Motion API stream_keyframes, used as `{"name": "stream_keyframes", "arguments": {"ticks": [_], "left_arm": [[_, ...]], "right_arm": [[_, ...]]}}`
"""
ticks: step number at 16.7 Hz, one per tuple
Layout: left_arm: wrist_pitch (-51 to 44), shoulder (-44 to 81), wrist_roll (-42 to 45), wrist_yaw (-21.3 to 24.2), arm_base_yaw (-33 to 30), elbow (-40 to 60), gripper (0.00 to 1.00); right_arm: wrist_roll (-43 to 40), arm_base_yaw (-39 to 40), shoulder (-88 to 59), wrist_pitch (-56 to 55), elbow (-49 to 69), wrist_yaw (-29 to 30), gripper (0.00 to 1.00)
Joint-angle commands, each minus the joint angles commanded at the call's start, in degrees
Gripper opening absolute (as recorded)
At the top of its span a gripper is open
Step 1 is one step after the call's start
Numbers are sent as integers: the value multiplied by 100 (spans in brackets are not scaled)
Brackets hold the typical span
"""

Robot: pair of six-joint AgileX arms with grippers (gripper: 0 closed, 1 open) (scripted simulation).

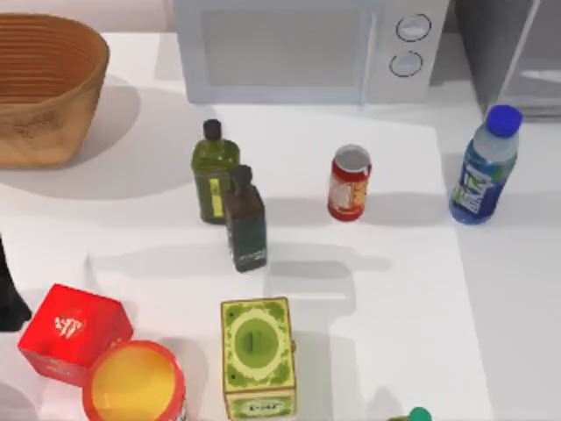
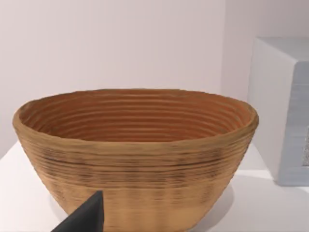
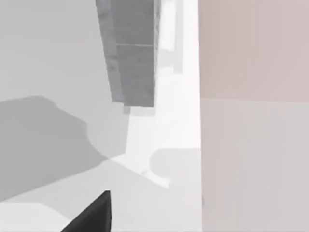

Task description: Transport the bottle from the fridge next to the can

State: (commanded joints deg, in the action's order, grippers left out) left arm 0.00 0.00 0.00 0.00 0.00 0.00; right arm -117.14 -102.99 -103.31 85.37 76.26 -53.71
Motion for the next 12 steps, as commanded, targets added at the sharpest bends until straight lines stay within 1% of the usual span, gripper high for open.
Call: {"name": "stream_keyframes", "arguments": {"ticks": [8, 10, 12], "left_arm": [[0, 0, 0, 0, 0, 0, 100], [0, 0, 0, 0, 0, 0, 100], [0, 0, 0, 0, 0, 0, 100]], "right_arm": [[5, -11, -109, -49, 24, -43, 100], [305, 182, -130, -311, 19, -32, 100], [847, 518, -156, -770, 6, 14, 100]]}}
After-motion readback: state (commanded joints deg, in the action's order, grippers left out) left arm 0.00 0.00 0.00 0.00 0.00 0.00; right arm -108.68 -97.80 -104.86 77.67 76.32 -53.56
